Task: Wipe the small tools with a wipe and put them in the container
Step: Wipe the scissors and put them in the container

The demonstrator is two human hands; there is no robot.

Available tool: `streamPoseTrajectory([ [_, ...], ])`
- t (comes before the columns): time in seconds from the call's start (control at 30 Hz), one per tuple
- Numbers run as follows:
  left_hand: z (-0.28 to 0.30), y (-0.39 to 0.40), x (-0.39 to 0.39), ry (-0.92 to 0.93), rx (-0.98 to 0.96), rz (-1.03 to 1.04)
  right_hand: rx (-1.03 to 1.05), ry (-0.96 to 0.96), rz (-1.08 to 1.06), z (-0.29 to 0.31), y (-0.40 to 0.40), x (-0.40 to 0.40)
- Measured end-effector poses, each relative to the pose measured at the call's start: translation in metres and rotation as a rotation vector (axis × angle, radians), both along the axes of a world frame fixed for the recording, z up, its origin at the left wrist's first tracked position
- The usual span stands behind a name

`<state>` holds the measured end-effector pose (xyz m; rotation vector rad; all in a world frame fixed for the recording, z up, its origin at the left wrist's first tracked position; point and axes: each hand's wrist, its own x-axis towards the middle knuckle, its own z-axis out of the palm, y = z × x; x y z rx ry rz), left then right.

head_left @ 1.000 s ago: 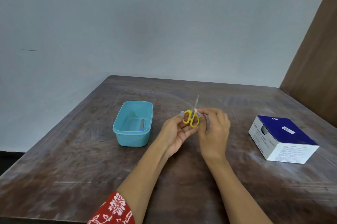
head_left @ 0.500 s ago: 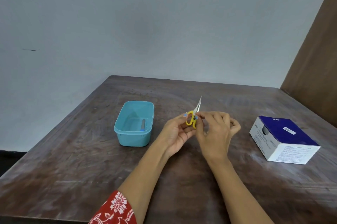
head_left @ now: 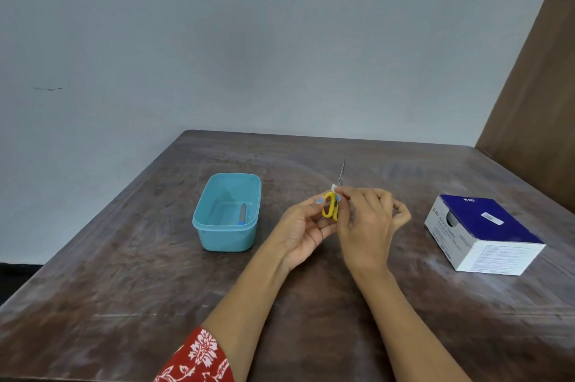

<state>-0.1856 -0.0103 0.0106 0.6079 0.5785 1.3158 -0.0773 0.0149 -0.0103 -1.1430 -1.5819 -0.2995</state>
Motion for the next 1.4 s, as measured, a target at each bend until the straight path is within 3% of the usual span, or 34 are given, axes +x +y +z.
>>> streamPoseTrajectory([
  [0.37, -0.001, 0.002, 0.003, -0.01, -0.017, 0.056, -0.031, -0.049, 0.064, 0.0, -0.003, -0.006],
  [0.53, -0.003, 0.005, 0.003, -0.104, -0.063, 0.072, -0.036, -0.056, 0.081, 0.0, -0.004, -0.008],
  [0.67, 0.0, 0.002, 0.002, -0.04, -0.048, 0.039, -0.04, -0.05, 0.033, -0.001, -0.003, -0.006],
  [1.03, 0.005, 0.0, -0.004, -0.133, -0.06, 0.092, 0.04, -0.269, 0.127, -0.002, -0.002, -0.009],
  [1.2, 0.001, 0.005, 0.0, -0.111, -0.102, 0.202, 0.094, -0.288, 0.065, -0.003, -0.001, -0.009],
  [1.4, 0.001, 0.002, 0.005, -0.043, -0.076, 0.128, 0.091, -0.223, -0.088, -0.002, 0.001, -0.005],
])
